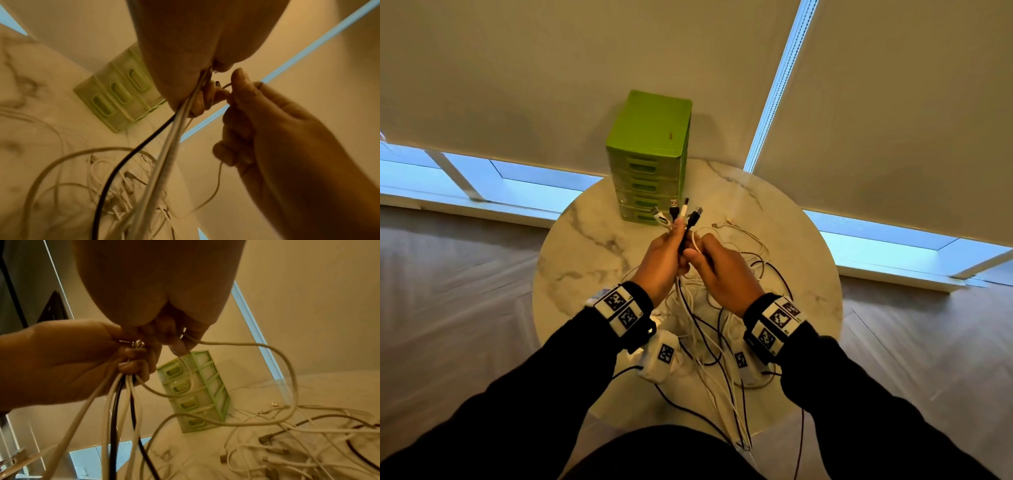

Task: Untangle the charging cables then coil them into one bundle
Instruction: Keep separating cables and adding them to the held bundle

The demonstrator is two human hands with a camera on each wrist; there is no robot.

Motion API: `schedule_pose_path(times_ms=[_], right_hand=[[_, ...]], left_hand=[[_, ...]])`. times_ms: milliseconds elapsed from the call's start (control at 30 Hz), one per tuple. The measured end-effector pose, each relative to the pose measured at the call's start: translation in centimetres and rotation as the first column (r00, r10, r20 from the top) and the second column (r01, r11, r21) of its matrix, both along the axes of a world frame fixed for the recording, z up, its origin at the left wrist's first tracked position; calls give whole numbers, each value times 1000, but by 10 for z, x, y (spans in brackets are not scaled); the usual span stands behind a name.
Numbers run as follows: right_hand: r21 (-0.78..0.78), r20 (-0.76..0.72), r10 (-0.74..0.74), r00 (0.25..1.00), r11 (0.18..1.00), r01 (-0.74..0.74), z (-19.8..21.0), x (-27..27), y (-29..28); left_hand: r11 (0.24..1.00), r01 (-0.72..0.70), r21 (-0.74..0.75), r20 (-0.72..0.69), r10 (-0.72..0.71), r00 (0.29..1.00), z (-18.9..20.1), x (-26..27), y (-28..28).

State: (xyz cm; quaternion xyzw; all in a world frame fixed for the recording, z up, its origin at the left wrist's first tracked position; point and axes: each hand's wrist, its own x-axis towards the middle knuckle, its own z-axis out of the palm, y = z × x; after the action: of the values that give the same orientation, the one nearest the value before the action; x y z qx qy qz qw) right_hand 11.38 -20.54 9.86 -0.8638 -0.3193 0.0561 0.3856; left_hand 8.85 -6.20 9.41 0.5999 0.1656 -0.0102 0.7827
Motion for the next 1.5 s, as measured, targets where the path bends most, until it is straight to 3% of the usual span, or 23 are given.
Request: schedule_pose_path(times_ms=[167,267,333,433,567,633,733,833,1000,1233,1500], right_hand=[[-45,-216,150,965,985,-164,-28,-12,-14],[-22,-441,149,885,984,-177,-51,-17,-37],[-14,-508,128,852,988,-157,-62,-19,-53],[-89,-467,97,879,984,-156,-72,-13,-73],[-317,-349,-30,936,944,-88,-86,1,-100],[-343,-238,-125,963,939,37,-81,12,-104],[-205,-145,-203,968,964,172,-54,27,-88],[-116,-106,-220,970,971,207,-24,31,-64],[-11,-4,-125,992,992,125,22,21,-43],[-65,-69,88,994,994,-93,49,1,-55],[-73,-179,-61,982,996,49,5,-29,-85]], left_hand=[[950,-130,-285,6,138,990,7,12,1],[921,-167,-352,34,191,981,19,15,11],[912,-174,-371,59,211,976,21,17,22],[901,-178,-396,97,234,967,22,21,41],[898,-201,-391,171,286,943,33,27,62],[946,-212,-245,194,262,945,37,25,63],[990,-130,62,190,116,975,37,13,46],[985,-1,174,142,-24,990,27,0,24],[984,114,134,75,-124,989,15,-2,-5],[968,249,-31,11,-249,969,24,13,-33],[960,260,103,21,-264,964,38,19,-44]])
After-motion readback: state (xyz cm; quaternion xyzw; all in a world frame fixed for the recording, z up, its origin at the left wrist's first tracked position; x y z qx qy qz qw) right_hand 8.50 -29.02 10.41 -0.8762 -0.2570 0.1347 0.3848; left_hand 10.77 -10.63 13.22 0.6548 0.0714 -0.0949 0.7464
